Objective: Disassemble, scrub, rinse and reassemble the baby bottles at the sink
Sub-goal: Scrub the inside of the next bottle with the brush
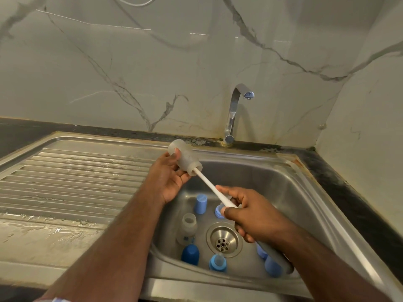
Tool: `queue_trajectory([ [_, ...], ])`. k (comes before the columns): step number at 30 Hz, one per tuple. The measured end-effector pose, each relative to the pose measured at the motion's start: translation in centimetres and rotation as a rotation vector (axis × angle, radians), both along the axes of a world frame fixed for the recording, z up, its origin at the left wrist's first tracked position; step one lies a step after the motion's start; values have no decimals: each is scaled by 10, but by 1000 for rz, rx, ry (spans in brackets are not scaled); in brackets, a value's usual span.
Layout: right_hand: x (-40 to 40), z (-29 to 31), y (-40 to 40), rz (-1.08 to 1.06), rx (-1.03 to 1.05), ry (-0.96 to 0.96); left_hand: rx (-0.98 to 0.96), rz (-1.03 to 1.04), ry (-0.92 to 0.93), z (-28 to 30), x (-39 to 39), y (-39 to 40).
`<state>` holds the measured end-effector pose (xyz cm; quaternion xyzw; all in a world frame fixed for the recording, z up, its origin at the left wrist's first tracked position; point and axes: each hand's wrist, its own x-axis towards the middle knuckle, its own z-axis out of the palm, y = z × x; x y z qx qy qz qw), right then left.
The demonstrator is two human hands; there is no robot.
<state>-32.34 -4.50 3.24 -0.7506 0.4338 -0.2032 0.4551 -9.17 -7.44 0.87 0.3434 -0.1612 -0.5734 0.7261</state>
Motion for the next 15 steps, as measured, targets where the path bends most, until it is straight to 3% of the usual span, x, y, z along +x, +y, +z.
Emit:
queue_trajectory([
  [5,7,-2,4,-28,66,-176,-20,-31,-10,1,-3,-1],
  [11,0,-2,1,3,28,-6,6,-41,2,-2,-4,-3],
  [15,8,-9,2,-87,10,-81,4,-40,-22,0,-8,-5],
])
